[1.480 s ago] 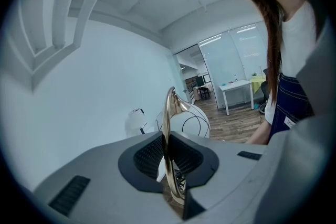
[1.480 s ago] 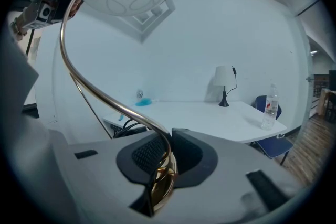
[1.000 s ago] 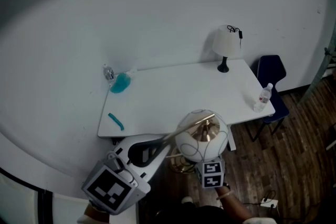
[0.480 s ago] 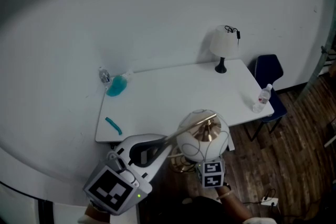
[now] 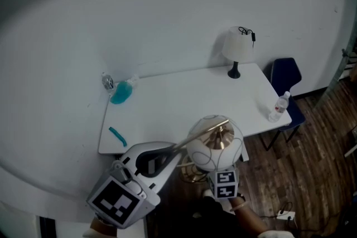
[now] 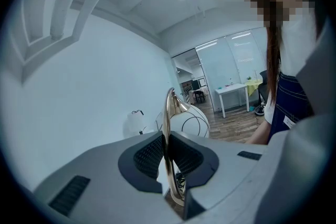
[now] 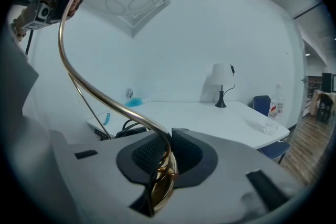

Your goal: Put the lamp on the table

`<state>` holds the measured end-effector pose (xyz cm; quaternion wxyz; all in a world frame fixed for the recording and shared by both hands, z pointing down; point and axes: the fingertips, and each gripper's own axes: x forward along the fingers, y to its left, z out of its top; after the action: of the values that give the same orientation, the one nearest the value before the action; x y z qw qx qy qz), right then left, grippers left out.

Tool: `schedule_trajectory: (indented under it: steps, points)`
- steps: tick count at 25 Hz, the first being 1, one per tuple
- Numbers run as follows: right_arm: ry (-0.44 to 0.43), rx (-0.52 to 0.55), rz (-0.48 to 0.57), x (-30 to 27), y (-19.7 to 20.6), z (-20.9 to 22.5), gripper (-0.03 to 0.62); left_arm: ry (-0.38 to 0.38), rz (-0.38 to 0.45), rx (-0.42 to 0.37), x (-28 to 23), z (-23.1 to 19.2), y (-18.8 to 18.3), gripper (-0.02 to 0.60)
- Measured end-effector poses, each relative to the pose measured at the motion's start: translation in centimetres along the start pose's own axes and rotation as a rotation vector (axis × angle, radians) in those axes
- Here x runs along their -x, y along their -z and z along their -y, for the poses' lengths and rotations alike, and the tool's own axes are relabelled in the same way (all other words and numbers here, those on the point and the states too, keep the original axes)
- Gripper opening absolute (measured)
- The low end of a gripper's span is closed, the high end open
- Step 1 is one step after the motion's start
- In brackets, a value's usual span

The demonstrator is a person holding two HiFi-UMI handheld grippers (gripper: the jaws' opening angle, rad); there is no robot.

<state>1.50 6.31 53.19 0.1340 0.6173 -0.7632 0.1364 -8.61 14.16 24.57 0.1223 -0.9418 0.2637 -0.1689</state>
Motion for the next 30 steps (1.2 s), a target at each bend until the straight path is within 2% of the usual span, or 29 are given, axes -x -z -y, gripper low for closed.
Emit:
schedule_trajectory:
  steps: [7,14,30]
  points:
    - [-0.022,-0.001,0.016,-2.0,0.2,0.7,0.044,-0.026,-0.008,-0.005,-1.5,-0.4,0.9,0.037]
    - [-0.048,-0.005,-0.004,-5.8,-1.9,4.0,0.045,-0.035,-0.024,0.026,-6.5,-3.7,-0.2,0.037]
    - [-0.073,0.001,-0.011,-11.3,-3.6,9.1,0.046,-0.070,-0.020,0.045,-13.2,-6.8,-0.2,0.037]
